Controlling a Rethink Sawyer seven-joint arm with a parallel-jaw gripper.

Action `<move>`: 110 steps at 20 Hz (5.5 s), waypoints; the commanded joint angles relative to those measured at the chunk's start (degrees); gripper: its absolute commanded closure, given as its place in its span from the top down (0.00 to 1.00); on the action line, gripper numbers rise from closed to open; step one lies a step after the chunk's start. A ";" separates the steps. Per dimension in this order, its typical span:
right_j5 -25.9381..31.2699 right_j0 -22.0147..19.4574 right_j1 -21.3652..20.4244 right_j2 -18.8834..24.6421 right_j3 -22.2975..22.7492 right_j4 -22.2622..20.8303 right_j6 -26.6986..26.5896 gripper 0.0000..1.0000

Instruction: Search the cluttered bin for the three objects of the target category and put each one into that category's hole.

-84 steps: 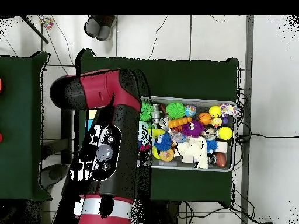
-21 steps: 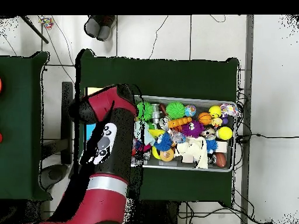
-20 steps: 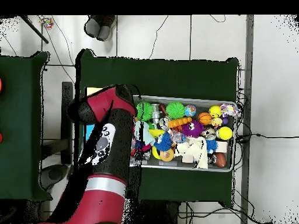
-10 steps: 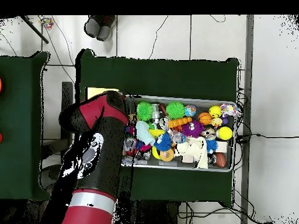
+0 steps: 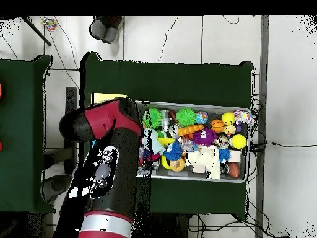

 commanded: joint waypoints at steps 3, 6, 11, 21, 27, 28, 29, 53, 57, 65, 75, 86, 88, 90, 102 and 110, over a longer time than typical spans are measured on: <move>12.46 -3.06 3.59 8.96 -6.83 4.24 0.06 0.00; 15.20 -4.39 6.66 10.03 -12.77 5.10 -0.57 0.00; 17.80 -4.20 9.54 9.34 -18.84 5.21 0.93 0.00; 17.17 -4.18 12.71 9.25 -24.04 4.49 1.00 0.00; 12.25 -3.99 11.01 10.11 -21.06 4.04 0.62 0.00; 11.92 -3.87 10.56 9.95 -20.60 3.69 0.48 0.00; 11.34 -3.77 10.04 9.94 -19.92 3.47 0.58 0.00; 18.10 -5.62 5.30 10.46 -20.17 5.11 -2.37 0.00; 15.72 -5.59 5.25 10.24 -18.05 4.40 -1.92 0.00; 8.05 -6.34 4.45 12.29 -11.17 4.14 -1.58 0.00; 2.30 -7.68 2.30 12.31 -3.32 2.18 -1.51 0.00; -4.46 -6.79 -5.65 9.51 10.40 -1.48 0.77 0.00; -5.24 -6.23 -7.72 9.79 13.42 -1.96 0.81 0.00; -6.28 -5.07 -8.76 9.08 15.13 -2.87 1.83 0.00; -6.32 2.12 -8.32 2.60 15.25 -6.39 6.50 0.00; -1.24 0.30 -8.83 6.67 15.72 -2.26 2.75 0.00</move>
